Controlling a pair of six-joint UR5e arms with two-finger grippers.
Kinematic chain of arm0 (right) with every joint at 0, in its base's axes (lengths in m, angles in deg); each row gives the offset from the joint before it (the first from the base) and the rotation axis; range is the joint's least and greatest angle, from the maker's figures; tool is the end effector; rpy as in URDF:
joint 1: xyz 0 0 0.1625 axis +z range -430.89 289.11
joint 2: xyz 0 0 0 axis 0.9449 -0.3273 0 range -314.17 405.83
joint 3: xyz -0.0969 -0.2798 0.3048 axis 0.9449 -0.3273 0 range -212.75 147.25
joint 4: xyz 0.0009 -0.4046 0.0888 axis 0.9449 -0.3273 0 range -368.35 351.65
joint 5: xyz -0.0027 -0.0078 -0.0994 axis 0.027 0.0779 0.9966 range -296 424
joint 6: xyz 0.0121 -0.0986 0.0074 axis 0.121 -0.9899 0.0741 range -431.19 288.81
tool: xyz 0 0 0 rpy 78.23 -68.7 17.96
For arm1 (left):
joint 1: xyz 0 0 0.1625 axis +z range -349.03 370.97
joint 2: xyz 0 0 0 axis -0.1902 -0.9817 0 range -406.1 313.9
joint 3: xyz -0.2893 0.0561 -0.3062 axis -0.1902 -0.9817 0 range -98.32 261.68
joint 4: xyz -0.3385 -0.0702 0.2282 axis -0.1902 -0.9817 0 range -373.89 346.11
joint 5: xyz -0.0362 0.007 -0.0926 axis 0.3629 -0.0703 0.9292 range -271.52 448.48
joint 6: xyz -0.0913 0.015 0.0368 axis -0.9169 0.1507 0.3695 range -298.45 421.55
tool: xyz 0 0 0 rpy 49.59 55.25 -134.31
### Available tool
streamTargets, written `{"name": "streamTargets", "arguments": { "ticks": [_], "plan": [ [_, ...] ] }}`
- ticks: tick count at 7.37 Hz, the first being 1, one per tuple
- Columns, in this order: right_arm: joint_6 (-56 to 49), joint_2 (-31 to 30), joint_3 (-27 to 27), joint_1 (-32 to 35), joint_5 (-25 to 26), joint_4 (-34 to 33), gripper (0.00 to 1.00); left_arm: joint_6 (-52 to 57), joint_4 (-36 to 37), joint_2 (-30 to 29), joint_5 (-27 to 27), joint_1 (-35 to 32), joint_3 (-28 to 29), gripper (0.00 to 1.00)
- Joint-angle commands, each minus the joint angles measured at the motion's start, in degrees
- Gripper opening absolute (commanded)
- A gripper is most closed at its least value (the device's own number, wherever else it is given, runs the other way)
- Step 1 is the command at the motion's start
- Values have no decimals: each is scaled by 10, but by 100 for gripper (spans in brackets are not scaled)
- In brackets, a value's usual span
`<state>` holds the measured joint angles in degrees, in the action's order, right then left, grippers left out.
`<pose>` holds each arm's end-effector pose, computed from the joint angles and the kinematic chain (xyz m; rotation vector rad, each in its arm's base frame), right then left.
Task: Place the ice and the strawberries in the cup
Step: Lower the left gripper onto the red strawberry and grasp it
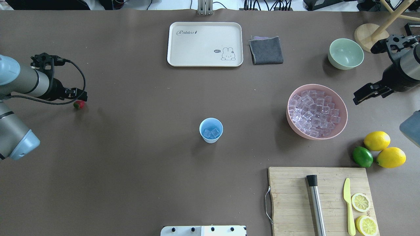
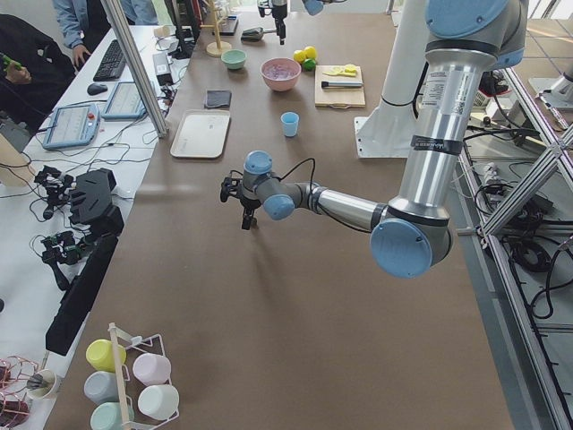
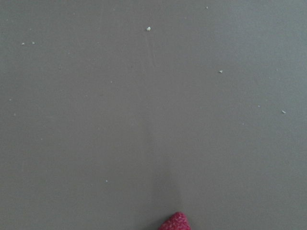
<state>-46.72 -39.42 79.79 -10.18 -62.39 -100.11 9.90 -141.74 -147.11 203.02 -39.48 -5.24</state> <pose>-0.1839 -0.4797 0.4356 0.1018 -0.7525 -0.2215 0.3138 -0.5242 0.5172 0.2605 0.8443 -0.0262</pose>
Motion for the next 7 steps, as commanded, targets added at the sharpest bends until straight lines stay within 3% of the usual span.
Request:
{"name": "streamTargets", "arguments": {
  "ticks": [1,7],
  "plan": [
    [0,-2,0,2,0,-1,100,-6,-13,-1,0,3,5,83],
    [0,-2,0,7,-11,-2,100,-10,-13,13,1,11,-3,64]
  ]
}}
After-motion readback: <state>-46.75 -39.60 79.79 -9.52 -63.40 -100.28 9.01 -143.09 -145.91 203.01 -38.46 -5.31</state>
